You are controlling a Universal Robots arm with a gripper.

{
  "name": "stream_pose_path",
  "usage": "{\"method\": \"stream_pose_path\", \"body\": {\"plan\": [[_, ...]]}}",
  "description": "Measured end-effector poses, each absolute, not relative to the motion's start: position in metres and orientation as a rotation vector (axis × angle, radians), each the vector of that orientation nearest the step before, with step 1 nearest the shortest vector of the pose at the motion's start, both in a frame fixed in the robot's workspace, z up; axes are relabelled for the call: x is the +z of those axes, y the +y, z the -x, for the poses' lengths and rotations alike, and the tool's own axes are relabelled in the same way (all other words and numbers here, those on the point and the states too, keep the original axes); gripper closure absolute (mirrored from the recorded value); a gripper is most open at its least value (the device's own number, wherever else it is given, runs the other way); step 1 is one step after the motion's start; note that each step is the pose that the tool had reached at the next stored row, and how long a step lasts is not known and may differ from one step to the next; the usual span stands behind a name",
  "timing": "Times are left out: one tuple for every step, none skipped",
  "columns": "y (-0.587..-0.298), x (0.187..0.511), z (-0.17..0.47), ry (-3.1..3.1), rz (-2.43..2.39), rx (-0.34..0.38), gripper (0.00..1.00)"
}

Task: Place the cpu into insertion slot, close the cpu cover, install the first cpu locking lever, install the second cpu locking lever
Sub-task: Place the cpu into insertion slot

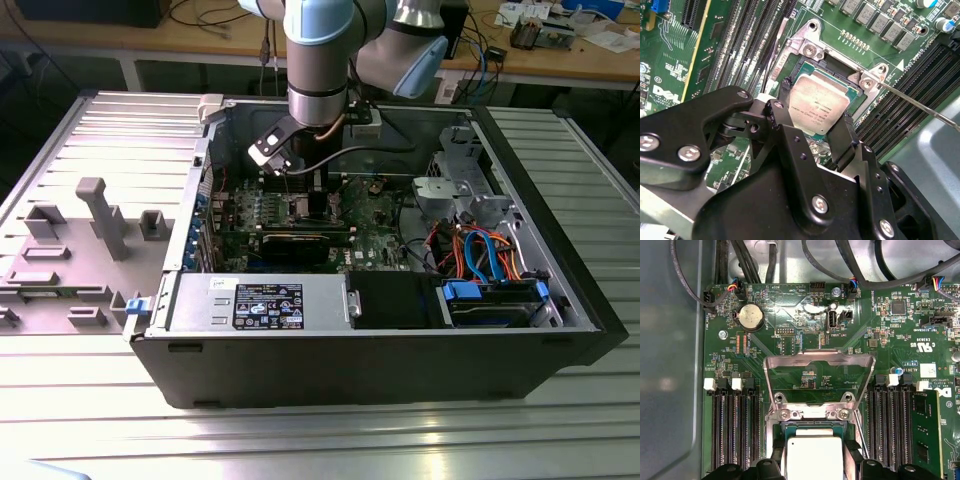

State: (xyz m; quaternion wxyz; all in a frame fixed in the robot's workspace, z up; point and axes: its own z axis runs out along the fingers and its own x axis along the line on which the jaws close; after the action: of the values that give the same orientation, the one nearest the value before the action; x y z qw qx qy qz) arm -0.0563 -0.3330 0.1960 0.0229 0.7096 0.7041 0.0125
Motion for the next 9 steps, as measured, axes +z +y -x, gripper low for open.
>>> {"method": "stream_pose_path", "body": {"plan": [[-0.3330, 0.1960, 0.0563, 2.181, -2.197, 0.039, 0.46], [-0.3327, 0.1954, 0.0560, 2.181, -2.198, 0.042, 0.46], [-0.3328, 0.1955, 0.0560, 2.181, -2.198, 0.041, 0.45], [-0.3330, 0.1958, 0.0560, 2.180, -2.197, 0.040, 0.38], [-0.3330, 0.1959, 0.0561, 2.180, -2.197, 0.039, 0.38], [-0.3330, 0.1959, 0.0560, 2.180, -2.197, 0.039, 0.38], [-0.3330, 0.1960, 0.0560, 2.180, -2.197, 0.039, 0.38], [-0.3330, 0.1959, 0.0560, 2.181, -2.197, 0.039, 0.38], [-0.3330, 0.1959, 0.0560, 2.180, -2.197, 0.039, 0.38]]}}
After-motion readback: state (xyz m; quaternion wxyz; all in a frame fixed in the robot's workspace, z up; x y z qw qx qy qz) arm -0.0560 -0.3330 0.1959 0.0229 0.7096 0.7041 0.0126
